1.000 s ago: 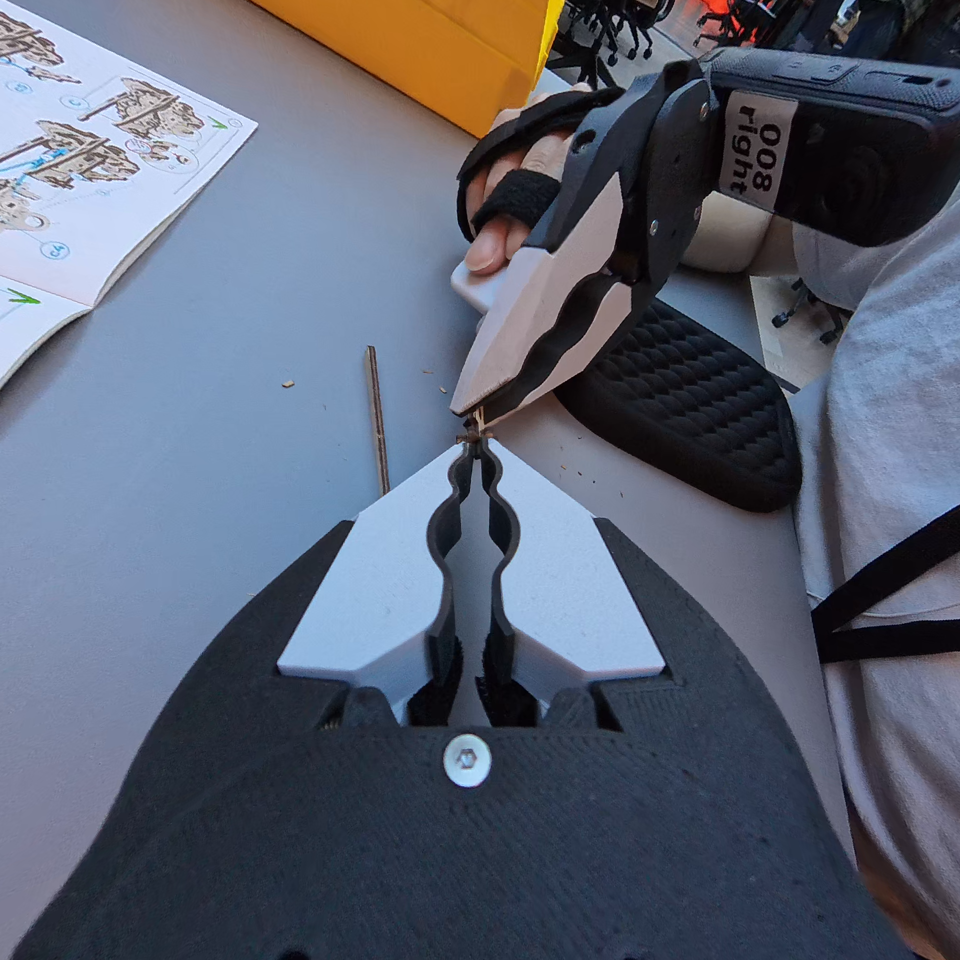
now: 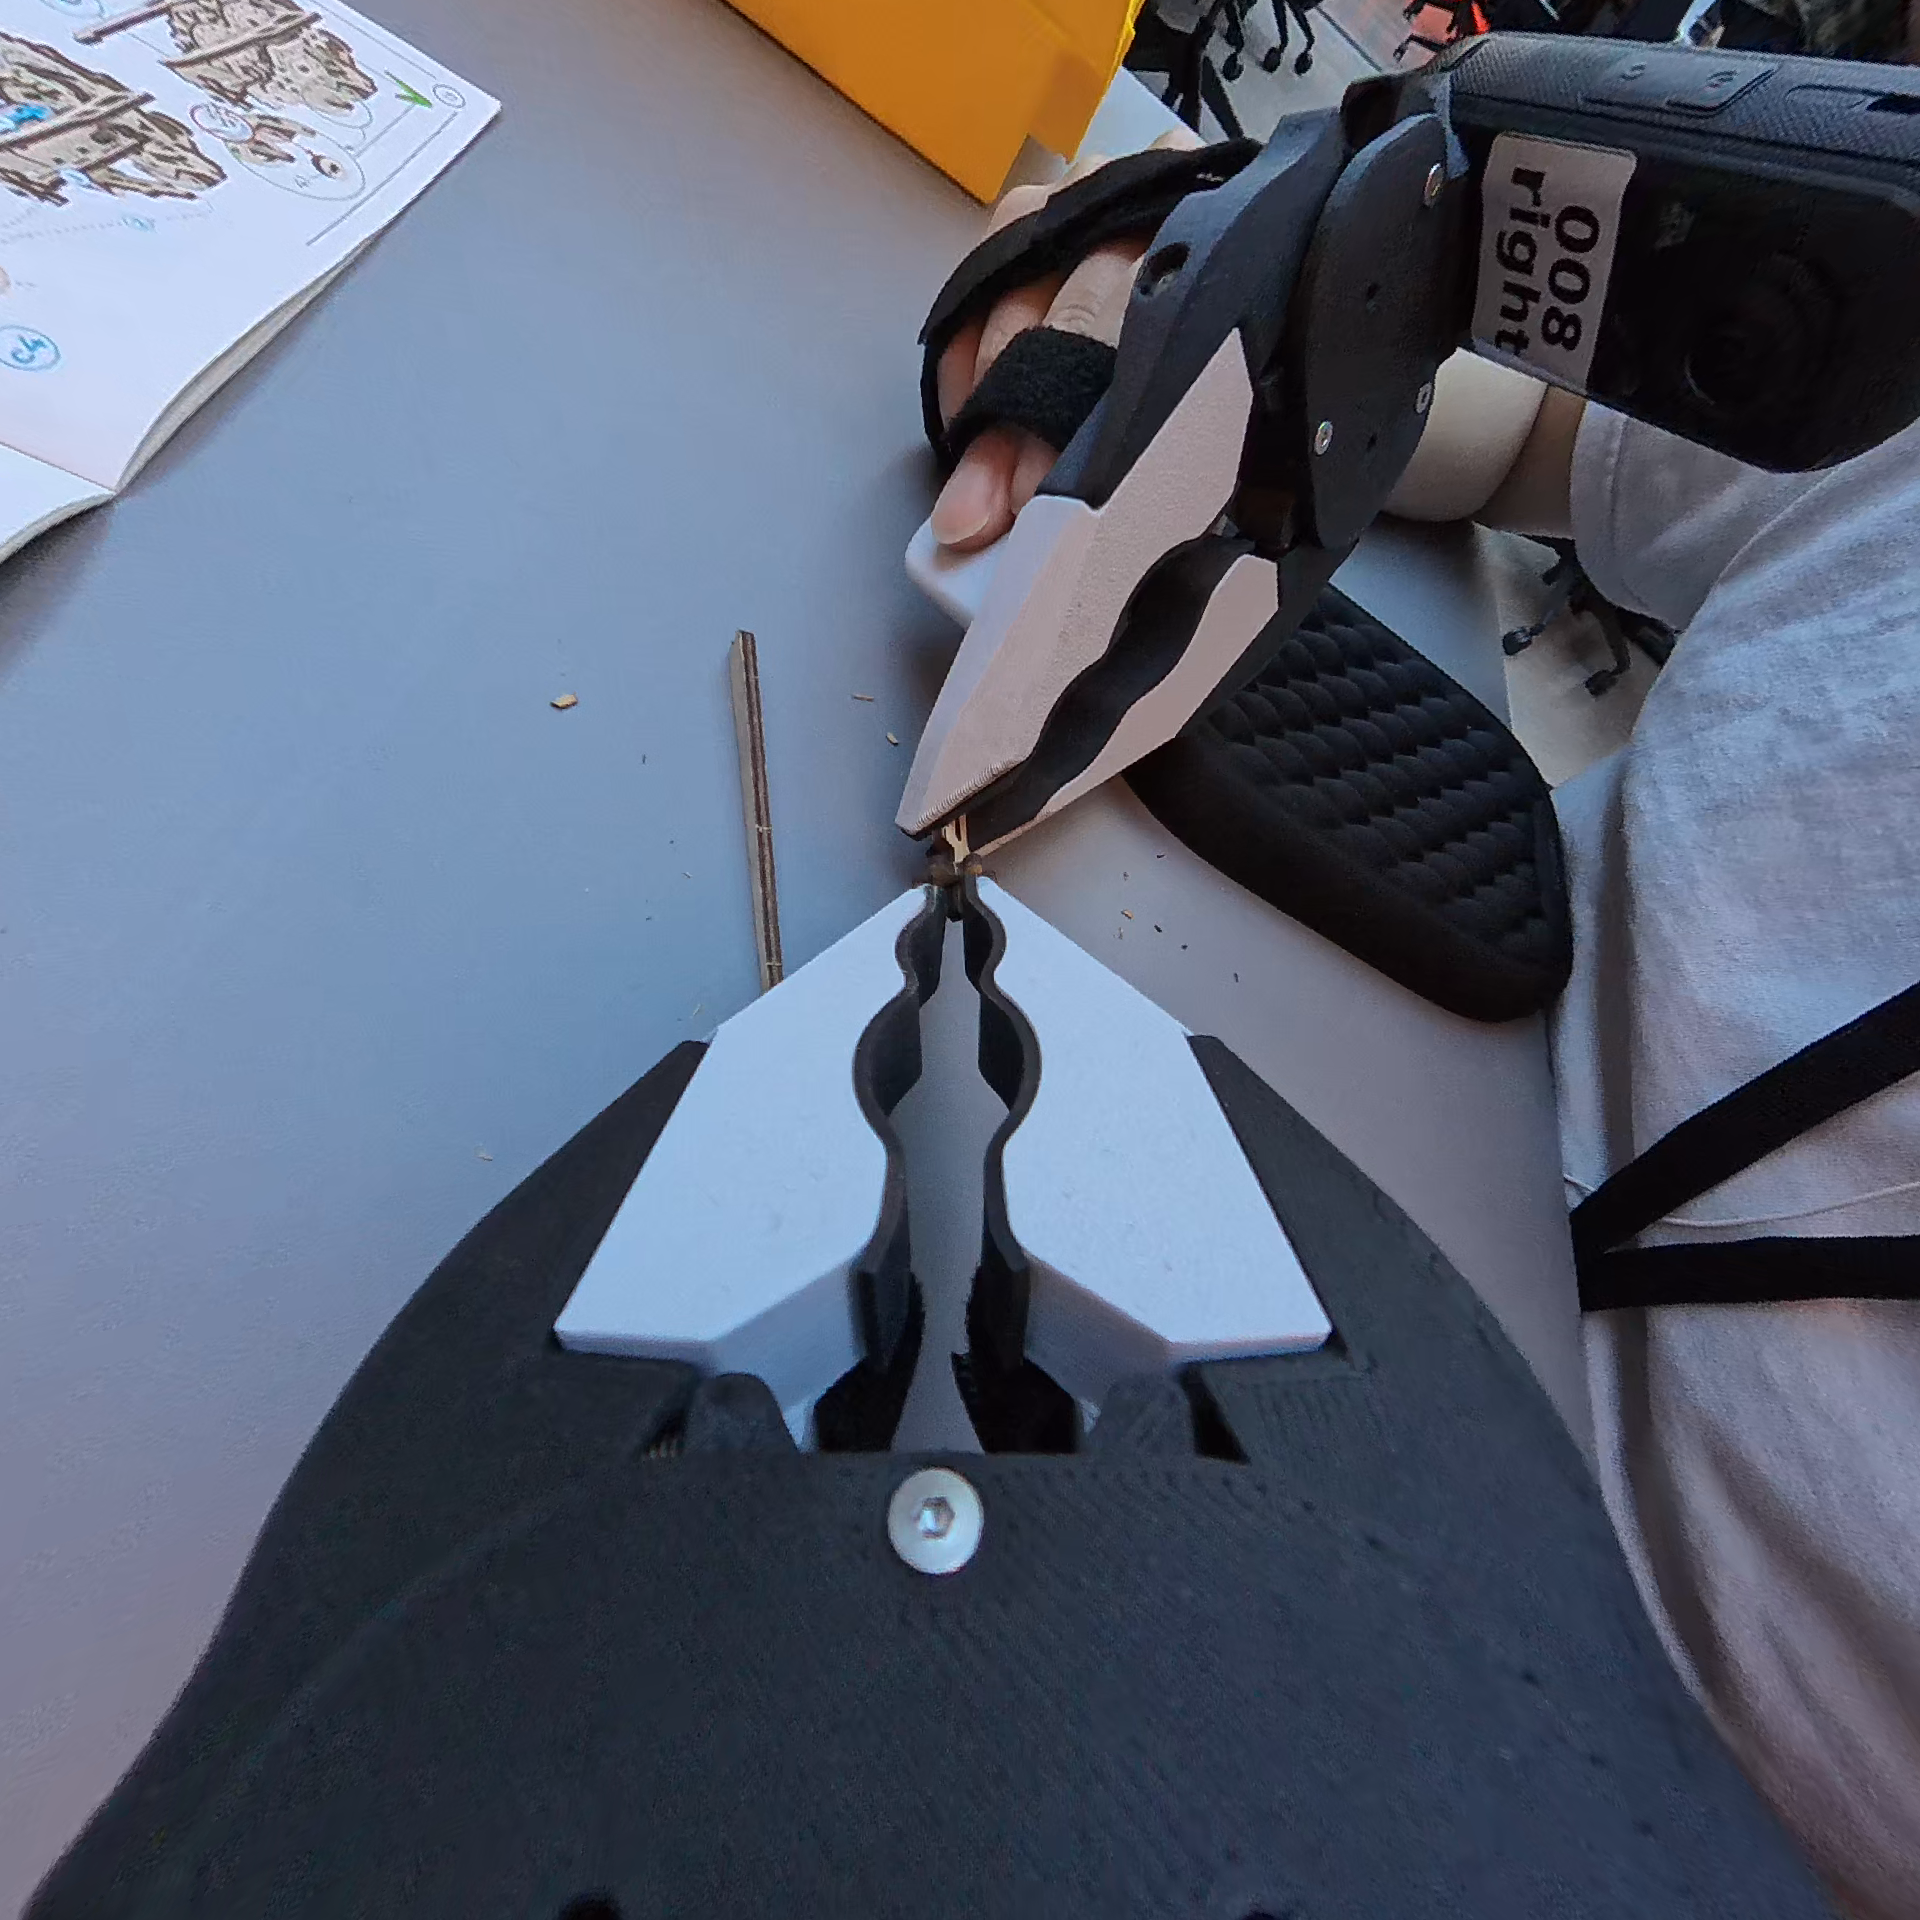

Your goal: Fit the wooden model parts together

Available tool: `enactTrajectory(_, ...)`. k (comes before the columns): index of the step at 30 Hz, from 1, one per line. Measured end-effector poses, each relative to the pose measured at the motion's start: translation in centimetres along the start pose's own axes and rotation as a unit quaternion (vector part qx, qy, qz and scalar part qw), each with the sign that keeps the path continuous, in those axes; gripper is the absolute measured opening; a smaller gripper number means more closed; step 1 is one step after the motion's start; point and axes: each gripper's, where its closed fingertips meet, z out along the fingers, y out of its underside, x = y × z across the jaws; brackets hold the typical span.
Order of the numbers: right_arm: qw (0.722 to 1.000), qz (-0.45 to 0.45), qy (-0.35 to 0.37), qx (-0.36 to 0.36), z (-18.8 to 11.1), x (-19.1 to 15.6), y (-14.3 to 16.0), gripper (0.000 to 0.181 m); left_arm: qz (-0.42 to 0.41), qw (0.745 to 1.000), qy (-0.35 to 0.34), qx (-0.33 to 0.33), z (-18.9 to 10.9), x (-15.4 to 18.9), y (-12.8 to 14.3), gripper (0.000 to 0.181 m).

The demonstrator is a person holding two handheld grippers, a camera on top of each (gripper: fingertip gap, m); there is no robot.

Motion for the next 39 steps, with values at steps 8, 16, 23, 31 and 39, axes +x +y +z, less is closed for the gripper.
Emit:
enactTrajectory(8, 1.000, -0.017, 0.008, 0.000, -0.03, -0.03, -0.23, 0.006, 0.045, 0.999, -0.022, -0.012, -0.15, 0.08, 0.18, 0.001)
enactTrajectory(16, 1.000, -0.018, 0.011, -0.001, -0.08, -0.04, -0.26, 0.006, 0.042, 0.999, -0.020, -0.009, -0.32, -0.01, 0.11, 0.002)
enactTrajectory(23, 1.000, -0.012, 0.011, -0.002, -0.11, 0.01, -0.21, 0.006, 0.044, 0.999, -0.029, 0.000, -0.54, -0.25, -0.15, 0.000)
enactTrajectory(31, 1.000, -0.005, 0.010, -0.001, -0.17, -0.03, -0.29, 0.006, 0.042, 0.999, -0.027, 0.003, -0.37, -0.14, -0.19, 0.000)
enactTrajectory(39, 1.000, 0.002, 0.012, 0.000, -0.26, 0.12, -0.29, 0.006, 0.035, 0.999, -0.026, 0.014, -0.36, -0.13, -0.45, 0.000)
